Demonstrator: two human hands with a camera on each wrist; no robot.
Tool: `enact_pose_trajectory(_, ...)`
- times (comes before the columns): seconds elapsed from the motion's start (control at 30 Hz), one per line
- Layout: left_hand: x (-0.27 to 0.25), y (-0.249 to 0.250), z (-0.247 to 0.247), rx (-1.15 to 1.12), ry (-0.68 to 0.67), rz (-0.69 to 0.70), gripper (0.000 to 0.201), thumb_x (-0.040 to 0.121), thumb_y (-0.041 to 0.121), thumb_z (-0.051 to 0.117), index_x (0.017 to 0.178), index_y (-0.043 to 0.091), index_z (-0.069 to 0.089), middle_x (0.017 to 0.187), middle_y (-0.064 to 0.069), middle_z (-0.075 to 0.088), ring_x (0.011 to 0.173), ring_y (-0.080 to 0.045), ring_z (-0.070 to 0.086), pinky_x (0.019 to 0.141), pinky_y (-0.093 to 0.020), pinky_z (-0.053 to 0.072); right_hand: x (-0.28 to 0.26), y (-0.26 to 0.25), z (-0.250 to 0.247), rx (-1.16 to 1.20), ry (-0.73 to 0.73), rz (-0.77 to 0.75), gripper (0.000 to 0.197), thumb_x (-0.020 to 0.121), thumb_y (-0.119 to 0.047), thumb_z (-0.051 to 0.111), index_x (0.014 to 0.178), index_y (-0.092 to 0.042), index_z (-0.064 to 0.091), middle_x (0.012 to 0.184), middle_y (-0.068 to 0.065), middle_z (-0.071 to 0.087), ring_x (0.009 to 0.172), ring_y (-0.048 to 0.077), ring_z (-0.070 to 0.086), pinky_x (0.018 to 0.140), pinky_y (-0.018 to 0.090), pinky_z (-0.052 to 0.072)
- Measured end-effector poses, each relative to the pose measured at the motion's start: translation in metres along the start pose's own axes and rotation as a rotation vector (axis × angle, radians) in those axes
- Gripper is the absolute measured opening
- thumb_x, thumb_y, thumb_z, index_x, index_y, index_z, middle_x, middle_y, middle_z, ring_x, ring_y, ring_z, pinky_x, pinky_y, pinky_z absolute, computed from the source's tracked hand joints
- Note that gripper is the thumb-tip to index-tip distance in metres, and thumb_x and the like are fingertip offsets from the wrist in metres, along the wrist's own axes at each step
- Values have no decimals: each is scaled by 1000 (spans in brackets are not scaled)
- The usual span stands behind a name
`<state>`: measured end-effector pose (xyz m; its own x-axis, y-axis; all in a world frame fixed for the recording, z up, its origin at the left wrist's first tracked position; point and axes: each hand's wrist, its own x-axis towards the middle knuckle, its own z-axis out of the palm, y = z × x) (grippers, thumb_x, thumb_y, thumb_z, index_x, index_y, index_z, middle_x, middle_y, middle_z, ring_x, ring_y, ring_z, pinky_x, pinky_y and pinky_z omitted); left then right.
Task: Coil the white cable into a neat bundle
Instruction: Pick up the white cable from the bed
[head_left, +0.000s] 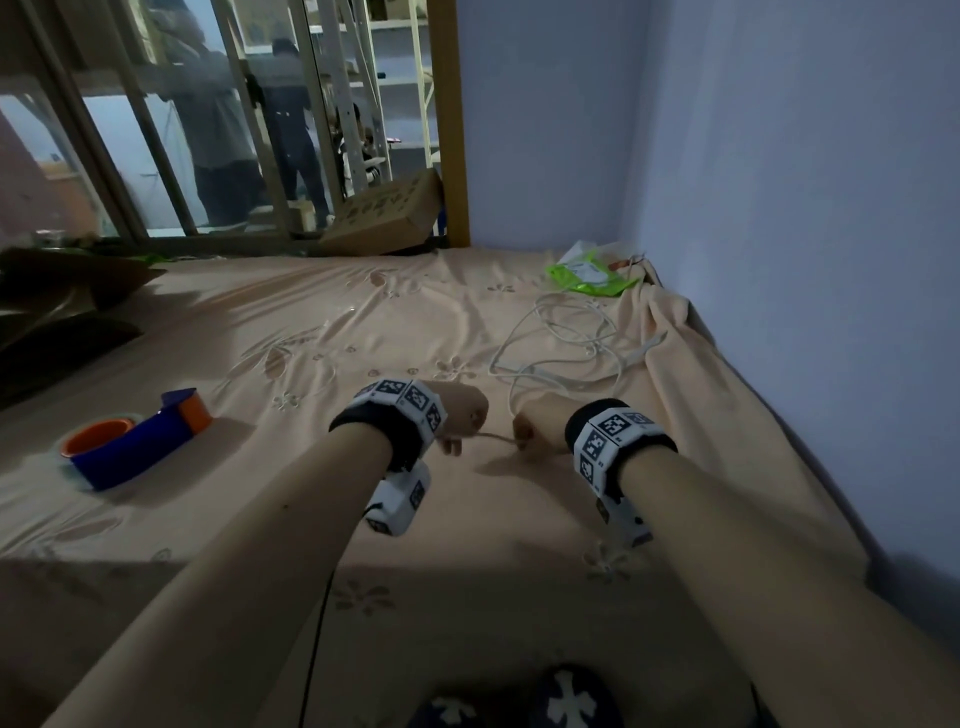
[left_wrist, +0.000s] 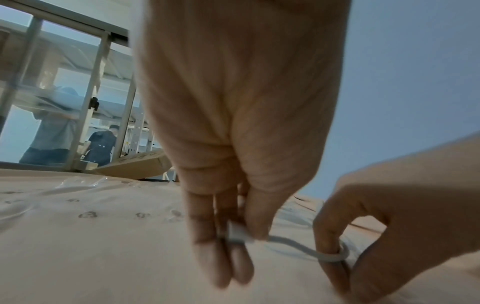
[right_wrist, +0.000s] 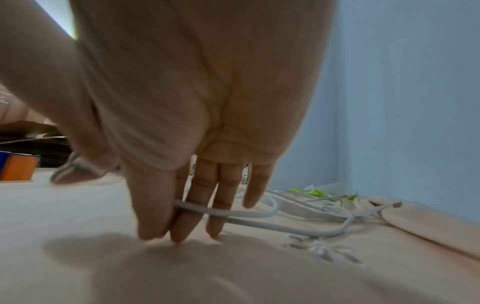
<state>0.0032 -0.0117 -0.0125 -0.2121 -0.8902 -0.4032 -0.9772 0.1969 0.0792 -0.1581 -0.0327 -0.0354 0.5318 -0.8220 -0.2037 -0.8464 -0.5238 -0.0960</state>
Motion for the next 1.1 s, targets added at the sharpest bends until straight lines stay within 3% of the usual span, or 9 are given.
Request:
enact_pose_trajectory(0.13, -7, -12, -26, -20, 189, 50, 27, 100, 4, 40, 119, 6, 59, 94, -7, 67, 70, -18, 59, 69, -27, 49, -2, 8, -15, 77, 79, 44, 20, 91, -17, 58, 105, -9, 70, 105, 12, 66, 94, 29, 61, 79, 28, 44)
enact_pose_trajectory(0.23, -9, -16, -34, -137, 238, 50, 27, 100, 6, 42, 114, 5, 65, 92, -3, 64, 71, -15, 57, 64, -22, 46, -6, 22, -30, 163, 233, 15, 19, 93, -26, 59, 98, -13, 72, 100, 10, 69, 94, 29, 63, 82, 34, 50)
enact_pose_trajectory(0.33, -12, -26, -37, -363, 254, 94, 27, 100, 3, 41, 108, 1, 66, 87, -4, 60, 69, -12, 57, 61, -16, 48, -15, 37, -49, 261, 378, -29, 20, 92, -30, 63, 90, -12, 72, 87, 7, 65, 88, 25, 61, 70, 30, 41)
enact_pose_trajectory(0.5, -29, -49, -41, -1098, 312, 217, 25, 98, -10, 39, 100, 1, 62, 85, -12, 58, 75, -16, 63, 81, -30, 54, -34, 66, -77, 588, 610, -93, 22, 95, -23, 62, 86, -5, 71, 76, 4, 66, 69, 11, 58, 61, 11, 38)
enact_pose_trajectory(0.6, -30, -45, -41, -1274, 287, 269, 23, 97, -11, 39, 102, -1, 59, 84, -12, 58, 76, -19, 62, 86, -37, 53, -31, 70, -84, 623, 664, -72, 20, 98, -23, 56, 90, -12, 71, 70, -7, 63, 66, 4, 58, 66, 22, 42)
enact_pose_trajectory(0.7, -26, -30, -37, -1370, 286, 290, 26, 95, -12, 37, 108, -2, 58, 83, -11, 59, 71, -19, 58, 70, -31, 52, -23, 65, -83, 708, 739, -65, 21, 99, -18, 53, 88, -8, 69, 64, -8, 59, 53, -3, 54, 56, 11, 41)
enact_pose_trajectory(0.8, -20, -12, -34, -1480, 344, 252, 33, 93, -12, 29, 106, -3, 58, 79, -12, 55, 58, -14, 46, 56, -25, 36, -19, 58, -81, 759, 823, -66, 21, 99, -17, 53, 88, -8, 68, 61, -5, 57, 53, 8, 53, 52, 14, 40)
enact_pose_trajectory(0.93, -16, 7, -30, -1594, 264, 265, 25, 102, 14, 38, 98, 4, 60, 69, -3, 50, 56, -12, 35, 56, -26, 26, -11, 50, -80, 839, 862, -73, 21, 99, -15, 51, 84, -11, 64, 60, -4, 55, 49, 15, 50, 48, 20, 41)
enact_pose_trajectory(1.1, -17, 26, -33, -1724, 204, 451, 43, 101, 42, 39, 90, 6, 62, 60, 0, 37, 49, -11, 24, 55, -29, 14, 3, 43, -73, 844, 910, -58, 21, 100, -19, 51, 87, -10, 65, 62, -5, 56, 56, 12, 50, 58, 27, 36)
